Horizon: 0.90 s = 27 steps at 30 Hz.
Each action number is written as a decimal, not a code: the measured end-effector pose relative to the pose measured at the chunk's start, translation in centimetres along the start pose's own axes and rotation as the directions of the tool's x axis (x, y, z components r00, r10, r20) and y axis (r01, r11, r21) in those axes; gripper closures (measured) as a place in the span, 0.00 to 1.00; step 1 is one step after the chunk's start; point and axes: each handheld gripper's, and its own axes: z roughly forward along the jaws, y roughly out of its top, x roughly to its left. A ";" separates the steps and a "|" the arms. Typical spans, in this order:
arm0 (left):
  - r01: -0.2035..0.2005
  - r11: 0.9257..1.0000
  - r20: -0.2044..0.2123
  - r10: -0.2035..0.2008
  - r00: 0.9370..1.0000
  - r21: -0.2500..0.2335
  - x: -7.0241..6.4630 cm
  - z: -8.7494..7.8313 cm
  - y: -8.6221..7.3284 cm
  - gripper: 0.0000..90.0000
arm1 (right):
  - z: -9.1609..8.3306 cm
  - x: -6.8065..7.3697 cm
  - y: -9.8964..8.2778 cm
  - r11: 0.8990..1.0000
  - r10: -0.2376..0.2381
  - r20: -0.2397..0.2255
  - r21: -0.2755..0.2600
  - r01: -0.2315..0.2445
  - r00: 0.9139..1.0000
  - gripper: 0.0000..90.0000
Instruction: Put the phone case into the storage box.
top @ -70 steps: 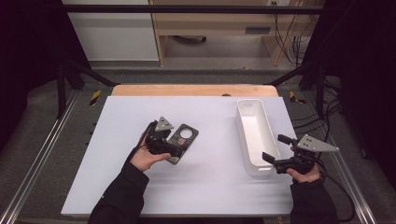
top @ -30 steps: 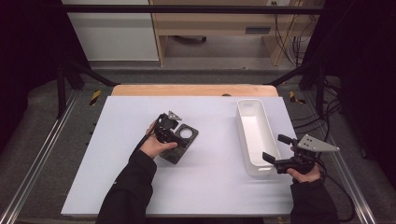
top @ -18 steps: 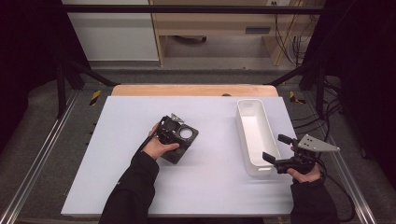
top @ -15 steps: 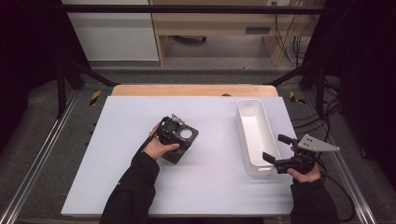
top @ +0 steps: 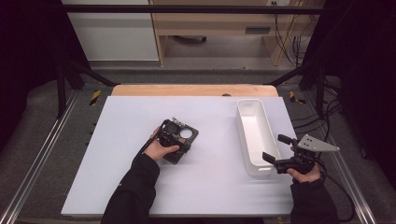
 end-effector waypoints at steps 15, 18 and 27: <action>-0.016 0.999 -0.021 0.017 1.000 0.034 -0.3 0.3 0.1 0.07 | 0.0 0.0 0.0 1.000 0.002 -0.002 0.001 -0.002 1.000 0.01; -0.016 0.999 -0.020 0.016 1.000 0.034 -0.2 0.3 0.1 0.06 | 0.0 0.0 0.0 1.000 0.002 -0.002 0.001 -0.002 1.000 0.01; -0.023 0.999 -0.007 0.023 1.000 0.038 -0.1 0.4 0.1 0.06 | 0.0 0.1 0.0 1.000 0.000 -0.003 -0.001 0.000 1.000 0.01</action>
